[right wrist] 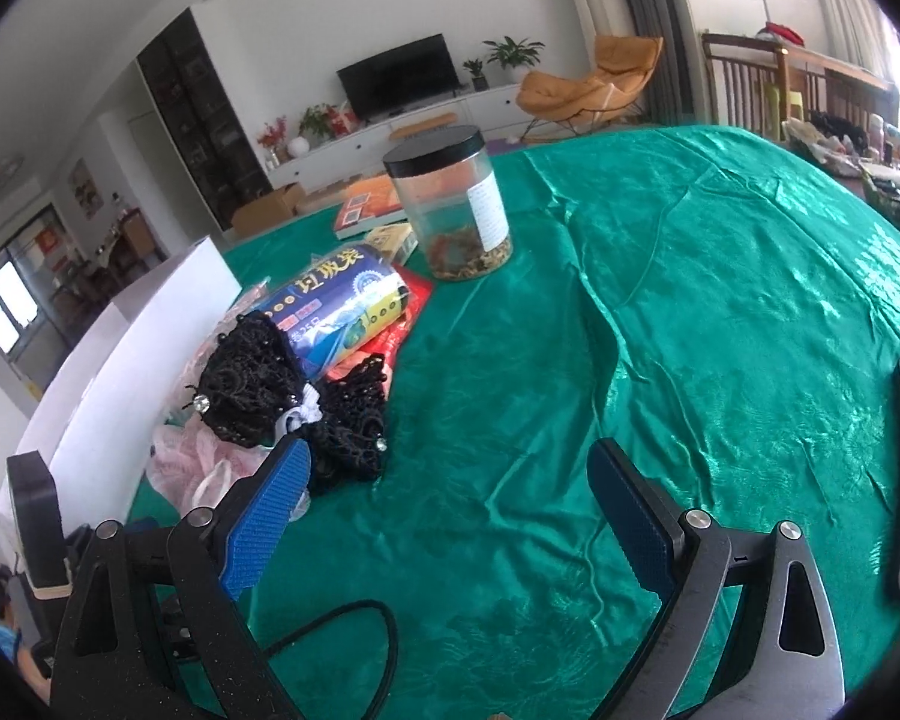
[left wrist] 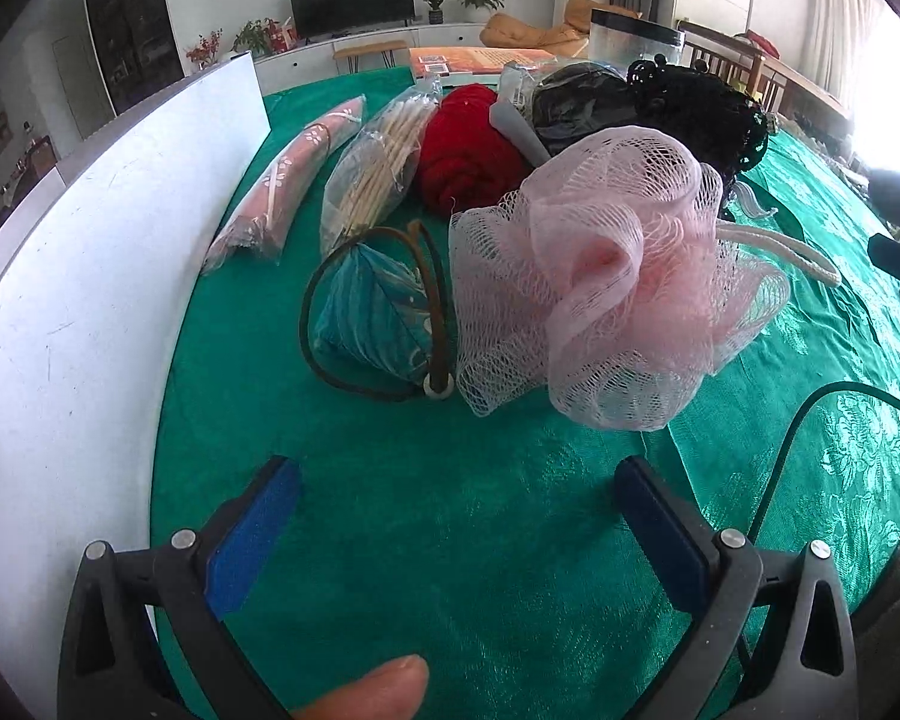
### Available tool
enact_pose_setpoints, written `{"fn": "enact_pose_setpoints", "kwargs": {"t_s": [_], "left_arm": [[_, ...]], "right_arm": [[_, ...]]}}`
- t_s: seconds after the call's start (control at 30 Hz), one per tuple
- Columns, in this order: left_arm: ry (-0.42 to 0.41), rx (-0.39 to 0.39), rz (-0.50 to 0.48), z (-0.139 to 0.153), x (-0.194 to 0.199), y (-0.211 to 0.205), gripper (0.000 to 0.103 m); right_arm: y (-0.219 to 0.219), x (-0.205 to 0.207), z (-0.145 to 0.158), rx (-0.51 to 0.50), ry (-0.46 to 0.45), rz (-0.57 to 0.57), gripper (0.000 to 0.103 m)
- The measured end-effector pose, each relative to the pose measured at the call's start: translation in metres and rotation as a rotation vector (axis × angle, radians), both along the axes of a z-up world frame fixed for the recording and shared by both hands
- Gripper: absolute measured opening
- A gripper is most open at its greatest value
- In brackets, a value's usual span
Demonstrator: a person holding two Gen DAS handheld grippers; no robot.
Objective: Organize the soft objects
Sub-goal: 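Grasp the pink mesh bath puff with the left tool while the right tool grasps the black knit item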
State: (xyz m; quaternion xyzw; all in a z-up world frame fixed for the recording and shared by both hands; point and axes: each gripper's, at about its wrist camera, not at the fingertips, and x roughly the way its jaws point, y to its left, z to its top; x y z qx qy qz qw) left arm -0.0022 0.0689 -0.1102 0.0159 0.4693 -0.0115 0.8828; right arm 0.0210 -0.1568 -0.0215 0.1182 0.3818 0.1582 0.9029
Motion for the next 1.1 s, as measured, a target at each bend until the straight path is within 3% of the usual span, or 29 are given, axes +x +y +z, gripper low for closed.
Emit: {"fn": "enact_pose_setpoints", "kwargs": {"t_s": [0.13,0.27,0.3,0.37,0.5,0.6,0.63,0.7,0.77,0.93,1.1], "left_arm": [[0.008,0.017,-0.008,0.002,0.003,-0.002,0.103],[-0.013,0.09,-0.028,0.005,0.002,-0.011,0.103],[-0.019,0.108,-0.033,0.005,0.002,-0.013,0.103],[-0.03,0.138,-0.042,0.006,0.0,-0.016,0.103],[-0.039,0.147,-0.042,0.006,0.001,-0.016,0.103],[-0.04,0.139,-0.033,0.005,0.003,-0.015,0.103],[-0.04,0.143,-0.032,0.005,0.003,-0.015,0.103],[-0.039,0.158,-0.034,0.006,0.003,-0.017,0.103],[-0.043,0.177,-0.038,0.006,0.001,-0.02,0.103],[-0.05,0.191,-0.043,0.006,-0.002,-0.022,0.103],[-0.026,0.111,-0.03,0.003,0.0,-0.012,0.103]], "right_arm": [[0.043,0.001,0.011,0.132,-0.034,0.165,0.095],[0.085,0.023,0.013,0.029,-0.059,0.184,0.095],[0.089,0.031,0.008,-0.008,-0.04,0.166,0.095],[0.075,0.044,-0.001,-0.092,-0.016,0.014,0.095],[-0.021,0.038,-0.019,-0.054,0.044,-0.407,0.095],[-0.073,0.019,-0.034,-0.013,0.083,-0.569,0.095],[-0.086,0.014,-0.039,0.052,0.113,-0.606,0.095],[-0.102,0.005,-0.042,0.179,0.109,-0.634,0.095],[-0.102,0.003,-0.042,0.207,0.109,-0.636,0.095],[-0.09,0.01,-0.043,0.17,0.123,-0.588,0.095],[-0.075,0.018,-0.051,0.08,0.174,-0.546,0.095]]}}
